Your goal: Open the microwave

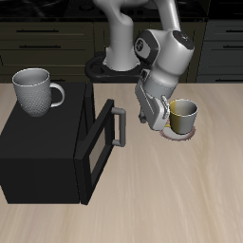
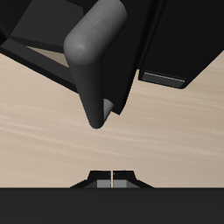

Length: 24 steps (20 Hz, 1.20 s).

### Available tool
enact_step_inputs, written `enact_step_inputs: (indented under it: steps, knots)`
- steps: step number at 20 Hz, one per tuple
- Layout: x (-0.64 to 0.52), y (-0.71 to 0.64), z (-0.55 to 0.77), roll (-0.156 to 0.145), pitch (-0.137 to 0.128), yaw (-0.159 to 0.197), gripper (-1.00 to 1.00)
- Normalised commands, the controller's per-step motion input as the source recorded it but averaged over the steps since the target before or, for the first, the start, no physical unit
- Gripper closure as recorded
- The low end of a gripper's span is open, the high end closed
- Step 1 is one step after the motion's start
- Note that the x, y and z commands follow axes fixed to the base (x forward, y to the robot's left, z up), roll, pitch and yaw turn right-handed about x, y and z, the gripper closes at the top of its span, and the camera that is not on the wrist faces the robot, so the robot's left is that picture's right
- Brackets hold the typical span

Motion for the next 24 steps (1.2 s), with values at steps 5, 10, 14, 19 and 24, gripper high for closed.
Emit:
enact_step_inputs:
  steps: [5,10,14,19,24]
  knots:
    - [-0.11,-0.25,0.19,-0.015,-0.042,0.13,-1.0]
    - [0.02,-0.35,0.09,-0.008,0.068,0.12,-1.0]
    - [-0.15,-0.29,-0.01,-0.063,0.064,0.028,-1.0]
    - [-0.23,-0.2,-0.14,-0.078,0.193,-0.017,-1.0]
    - [-0.06,-0.13,-0.23,-0.088,0.187,0.285,-1.0]
